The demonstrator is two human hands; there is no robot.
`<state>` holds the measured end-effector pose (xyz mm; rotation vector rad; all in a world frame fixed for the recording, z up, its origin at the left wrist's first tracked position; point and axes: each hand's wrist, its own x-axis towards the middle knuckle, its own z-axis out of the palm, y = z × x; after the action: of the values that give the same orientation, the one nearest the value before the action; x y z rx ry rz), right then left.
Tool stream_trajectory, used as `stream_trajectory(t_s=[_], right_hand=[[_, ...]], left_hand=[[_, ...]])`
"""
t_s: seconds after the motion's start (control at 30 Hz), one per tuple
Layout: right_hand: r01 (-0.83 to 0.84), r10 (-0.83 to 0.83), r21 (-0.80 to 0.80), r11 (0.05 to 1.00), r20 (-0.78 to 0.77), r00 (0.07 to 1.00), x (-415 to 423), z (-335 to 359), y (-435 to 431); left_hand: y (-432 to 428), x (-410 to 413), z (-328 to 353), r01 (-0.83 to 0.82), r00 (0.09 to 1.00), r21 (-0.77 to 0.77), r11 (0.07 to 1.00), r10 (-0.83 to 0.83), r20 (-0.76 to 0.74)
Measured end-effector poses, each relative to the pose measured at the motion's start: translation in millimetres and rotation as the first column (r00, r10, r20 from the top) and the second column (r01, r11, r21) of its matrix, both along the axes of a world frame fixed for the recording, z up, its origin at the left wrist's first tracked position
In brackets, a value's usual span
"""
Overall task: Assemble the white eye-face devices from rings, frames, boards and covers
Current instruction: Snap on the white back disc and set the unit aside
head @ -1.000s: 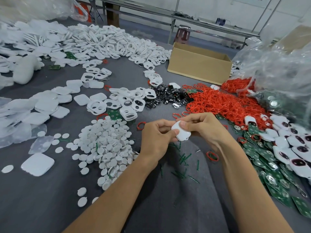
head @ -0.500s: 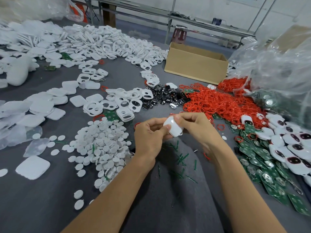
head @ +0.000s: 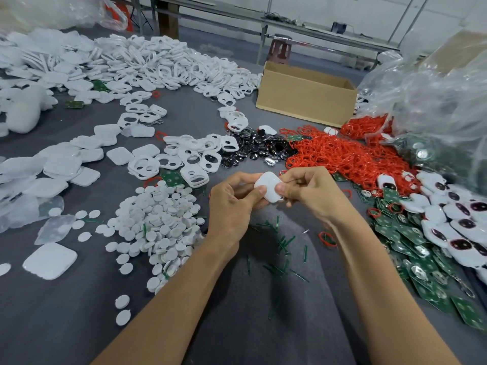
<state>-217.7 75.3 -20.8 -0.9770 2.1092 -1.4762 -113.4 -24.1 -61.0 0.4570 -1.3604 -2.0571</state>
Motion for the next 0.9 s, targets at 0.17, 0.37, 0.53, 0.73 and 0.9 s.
stream_trajectory(t_s=[0.17,0.37,0.53,0.73,0.9], right_hand=[[0.031,-0.021,0.074,0.997,-0.142,0.990,-0.8,-1.2,0.6],[0.010,-0.004,0.026,1.000,-0.197,0.980,3.0,-3.3,-1.5],[-0.048,0.053,0.055,0.997,-0.101,0.994,5.8,-6.3,-4.4],[-0.117,0.105,0.086,0.989,0.134,0.985,3.8,-3.7,-0.7],[-0.132,0.125,0.056,0.990,0.117,0.985,5.5,-1.8,-2.5]], left_hand=[[-0.8,-0.4,-5.7,-0.021,0.998,-0.025,0.999,0.022,0.051],[-2.6,-3.0,-6.7,-0.038,0.998,-0.002,0.999,0.038,0.057],[-3.4,-4.9,-7.1,-0.052,0.998,0.137,0.989,0.049,0.031],[-0.6,-4.1,-12.1,0.013,0.978,-0.282,0.959,0.047,0.203],[0.0,-2.9,-9.8,0.052,0.978,-0.255,0.965,0.002,0.208]])
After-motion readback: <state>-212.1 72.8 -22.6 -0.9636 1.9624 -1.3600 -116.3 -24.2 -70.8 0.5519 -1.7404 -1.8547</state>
